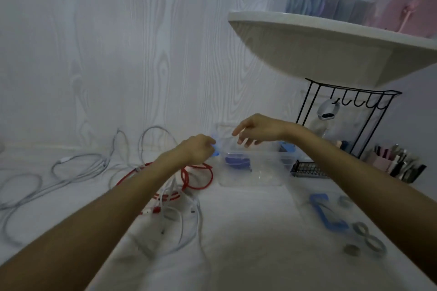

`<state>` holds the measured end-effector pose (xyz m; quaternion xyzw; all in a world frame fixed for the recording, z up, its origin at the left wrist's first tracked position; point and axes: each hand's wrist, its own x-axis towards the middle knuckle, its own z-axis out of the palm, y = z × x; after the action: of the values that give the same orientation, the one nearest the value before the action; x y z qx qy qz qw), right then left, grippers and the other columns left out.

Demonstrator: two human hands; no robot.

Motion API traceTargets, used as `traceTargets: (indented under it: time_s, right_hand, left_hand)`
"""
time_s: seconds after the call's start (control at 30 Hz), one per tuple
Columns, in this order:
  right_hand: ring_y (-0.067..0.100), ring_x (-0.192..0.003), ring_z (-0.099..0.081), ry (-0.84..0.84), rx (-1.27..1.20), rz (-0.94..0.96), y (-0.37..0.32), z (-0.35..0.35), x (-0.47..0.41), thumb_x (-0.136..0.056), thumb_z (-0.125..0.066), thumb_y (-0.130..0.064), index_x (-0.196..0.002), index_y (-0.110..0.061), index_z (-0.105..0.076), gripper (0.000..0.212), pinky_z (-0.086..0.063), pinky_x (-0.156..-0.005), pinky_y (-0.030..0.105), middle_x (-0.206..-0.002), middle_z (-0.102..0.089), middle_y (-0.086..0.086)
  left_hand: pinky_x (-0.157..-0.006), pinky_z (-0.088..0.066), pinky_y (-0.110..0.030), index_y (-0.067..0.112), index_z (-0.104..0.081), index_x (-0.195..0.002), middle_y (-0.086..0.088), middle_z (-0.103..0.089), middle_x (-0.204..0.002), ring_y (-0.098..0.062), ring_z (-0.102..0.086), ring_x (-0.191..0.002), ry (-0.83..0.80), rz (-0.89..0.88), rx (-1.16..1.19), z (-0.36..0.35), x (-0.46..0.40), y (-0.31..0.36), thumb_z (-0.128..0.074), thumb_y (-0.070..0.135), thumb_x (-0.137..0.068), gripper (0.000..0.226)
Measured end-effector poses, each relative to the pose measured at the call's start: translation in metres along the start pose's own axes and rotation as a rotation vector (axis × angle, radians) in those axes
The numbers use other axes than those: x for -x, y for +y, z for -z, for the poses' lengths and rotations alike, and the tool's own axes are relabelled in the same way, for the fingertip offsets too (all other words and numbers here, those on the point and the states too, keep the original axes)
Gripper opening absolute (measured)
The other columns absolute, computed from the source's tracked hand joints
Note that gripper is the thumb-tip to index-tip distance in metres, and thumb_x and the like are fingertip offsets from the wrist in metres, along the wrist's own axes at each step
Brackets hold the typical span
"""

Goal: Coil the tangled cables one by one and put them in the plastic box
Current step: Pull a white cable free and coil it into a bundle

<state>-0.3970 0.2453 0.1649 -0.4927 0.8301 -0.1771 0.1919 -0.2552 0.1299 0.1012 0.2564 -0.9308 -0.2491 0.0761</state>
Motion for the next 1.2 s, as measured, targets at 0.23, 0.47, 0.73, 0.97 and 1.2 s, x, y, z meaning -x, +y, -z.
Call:
traceTargets:
  time_s: [0.23,0.47,0.73,0.97,1.2]
  right_hand:
    - [0.009,-0.057,-0.062,-0.193,0.039,0.001,-0.041,-0.099,0.065,-0.096,-0.044,-0.044,-0.093,-0.006,-0.067,0.044,-0.050,-0.054,0.017,-0.077,-0.068,0.002]
    - [0.015,-0.062,-0.063,-0.502,-0.025,-0.150,-0.038,-0.179,0.118,-0.098,-0.047,-0.027,-0.081,-0.008,-0.056,0.027,-0.052,-0.057,0.023,-0.092,-0.069,0.016]
    - [0.006,-0.044,-0.041,-0.206,-0.591,0.072,-0.052,-0.129,0.156,-0.101,-0.042,-0.029,-0.117,-0.015,-0.062,0.029,-0.045,-0.051,0.017,-0.052,-0.047,-0.005]
    - [0.006,-0.046,-0.020,-0.197,-0.481,0.180,-0.067,-0.053,0.164,-0.100,-0.041,-0.030,-0.110,-0.013,-0.065,0.031,-0.020,-0.041,0.016,-0.051,-0.027,-0.009]
    - [0.003,-0.037,-0.022,-0.085,-1.082,0.165,-0.060,-0.017,0.168,-0.101,-0.038,-0.023,-0.084,-0.015,-0.050,0.022,-0.019,-0.031,0.014,-0.044,-0.026,-0.009]
  left_hand:
    - [-0.099,-0.031,-0.019,0.003,-0.045,-0.137,-0.014,-0.045,-0.143,-0.021,-0.046,-0.124,-0.310,-0.099,-0.074,0.017,0.098,-0.040,-0.053,0.006,-0.094,0.043]
    - [-0.115,-0.020,-0.026,0.029,-0.015,-0.150,0.006,-0.012,-0.158,-0.010,-0.012,-0.145,0.116,-0.285,-0.143,-0.020,0.173,-0.084,-0.063,0.022,-0.089,0.078]
    - [-0.116,-0.011,-0.025,0.029,-0.007,-0.150,0.007,-0.004,-0.159,-0.008,-0.002,-0.146,0.293,-0.394,0.024,-0.062,0.195,-0.059,-0.073,0.027,-0.080,0.096]
    - [-0.080,-0.044,-0.032,0.025,-0.067,-0.102,0.008,-0.070,-0.098,-0.018,-0.062,-0.099,0.783,-0.335,0.033,0.012,0.164,-0.008,-0.057,0.031,-0.093,0.015]
    - [-0.090,-0.045,-0.037,0.015,-0.055,-0.129,-0.007,-0.056,-0.131,-0.024,-0.055,-0.116,0.723,-0.023,0.017,0.070,0.158,-0.010,-0.076,0.028,-0.078,0.057]
